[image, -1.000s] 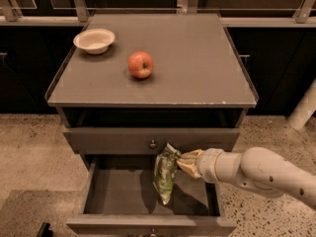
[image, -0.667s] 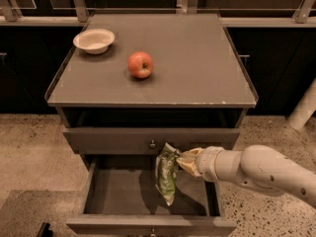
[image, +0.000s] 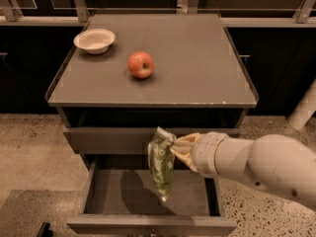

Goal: Pick green jalapeno chip bag from middle drawer and place on counter

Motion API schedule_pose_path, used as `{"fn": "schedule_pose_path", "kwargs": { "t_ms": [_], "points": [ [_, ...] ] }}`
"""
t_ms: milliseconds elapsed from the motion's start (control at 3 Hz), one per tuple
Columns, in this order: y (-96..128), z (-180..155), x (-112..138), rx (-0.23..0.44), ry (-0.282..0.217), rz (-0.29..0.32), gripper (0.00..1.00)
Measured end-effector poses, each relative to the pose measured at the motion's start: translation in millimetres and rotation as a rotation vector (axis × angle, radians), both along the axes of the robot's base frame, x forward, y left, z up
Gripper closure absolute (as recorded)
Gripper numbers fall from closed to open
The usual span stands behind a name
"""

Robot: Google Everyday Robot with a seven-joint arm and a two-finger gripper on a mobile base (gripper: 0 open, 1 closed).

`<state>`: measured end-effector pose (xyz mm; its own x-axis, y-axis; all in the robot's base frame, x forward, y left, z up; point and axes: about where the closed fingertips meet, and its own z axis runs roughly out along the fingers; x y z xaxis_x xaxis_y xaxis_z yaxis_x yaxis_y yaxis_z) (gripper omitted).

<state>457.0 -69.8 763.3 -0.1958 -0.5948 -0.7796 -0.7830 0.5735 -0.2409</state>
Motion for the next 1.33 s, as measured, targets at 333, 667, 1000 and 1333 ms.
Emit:
{"fn": "schedule_pose_path", "kwargs": {
  "t_ms": [333,667,1000,1333],
  "points": [
    [16.2,100.7,-8.7,-0.041,-0.192,0.038,1.0],
    [-9.1,112.8,-13.4,-0.088,-0.247,0.008,1.0],
    [-9.1,112.0,-13.6,-0.089,-0.246,0.009,1.0],
    [-10.0,147.2,-0.9,-0.119,-0.299,0.025,1.0]
  ]
}}
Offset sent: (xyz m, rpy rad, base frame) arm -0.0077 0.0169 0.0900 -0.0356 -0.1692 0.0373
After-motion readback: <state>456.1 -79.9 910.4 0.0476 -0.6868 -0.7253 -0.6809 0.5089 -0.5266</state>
